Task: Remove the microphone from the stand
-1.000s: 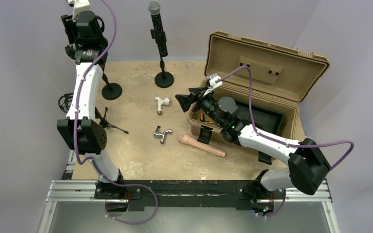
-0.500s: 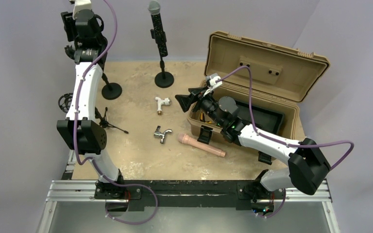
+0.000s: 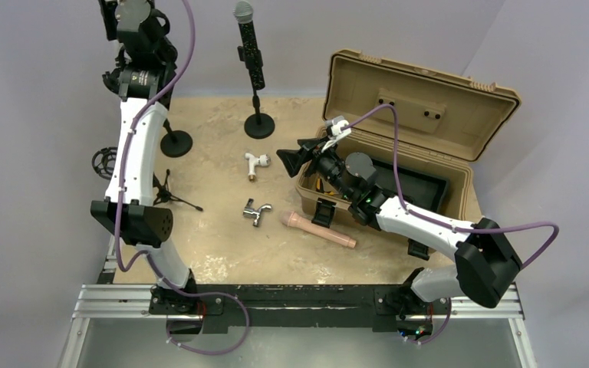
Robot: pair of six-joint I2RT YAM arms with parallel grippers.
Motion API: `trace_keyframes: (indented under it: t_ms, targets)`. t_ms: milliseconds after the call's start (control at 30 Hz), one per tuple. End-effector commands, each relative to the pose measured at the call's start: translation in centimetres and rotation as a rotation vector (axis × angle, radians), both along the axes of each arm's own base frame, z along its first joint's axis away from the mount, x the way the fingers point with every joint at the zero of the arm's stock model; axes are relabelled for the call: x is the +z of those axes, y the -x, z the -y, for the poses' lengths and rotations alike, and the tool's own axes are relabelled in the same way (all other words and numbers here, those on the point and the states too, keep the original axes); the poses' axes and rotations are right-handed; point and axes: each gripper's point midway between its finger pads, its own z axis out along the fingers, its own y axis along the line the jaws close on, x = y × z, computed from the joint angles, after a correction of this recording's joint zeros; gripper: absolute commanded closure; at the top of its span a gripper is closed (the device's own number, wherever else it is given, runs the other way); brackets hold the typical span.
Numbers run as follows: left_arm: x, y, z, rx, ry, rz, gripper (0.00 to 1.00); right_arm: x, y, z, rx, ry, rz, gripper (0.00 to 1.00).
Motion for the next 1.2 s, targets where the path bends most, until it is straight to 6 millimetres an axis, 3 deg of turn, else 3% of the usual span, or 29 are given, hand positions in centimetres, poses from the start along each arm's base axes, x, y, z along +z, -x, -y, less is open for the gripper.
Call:
trace_keyframes:
  t_ms: [0,67,233,433,567,800,1000,1167]
  targets:
    - [5.3,5.3,3.5,-0.122,0.022,0.094,1.0,1.6,0.2,0.4,0.004,-0.042,0.041,0.27]
    - [4.0,6.6,5.6,-0.268,0.138,0.073,1.0,1.6,0.3,0.4,0.003,-0.043,0.041,0.27]
    - [-2.0,10.4,11.8,-0.633,0.409,-0.027,1.0,1.7,0.4,0.4,0.006,-0.047,0.043,0.27]
    - [-12.1,15.1,18.9,-0.976,0.654,-0.273,1.0,2.4,1.0,0.5,0.026,-0.069,0.05,0.27]
    - [-18.9,18.2,22.9,-1.114,0.903,-0.493,1.0,2.7,1.2,0.7,0.028,-0.091,0.052,0.27]
    - [-28.7,20.8,25.1,-1.072,1.284,-0.559,1.0,3.3,1.7,1.1,0.029,-0.105,0.063,0.28]
    - [-35.0,23.4,29.3,-1.018,1.515,-0.679,1.0,3.6,1.7,1.7,0.006,-0.113,0.074,0.27]
    - [-42.2,27.1,30.6,-0.76,1.579,-0.811,1.0,3.5,1.7,1.6,0.009,-0.112,0.071,0.27]
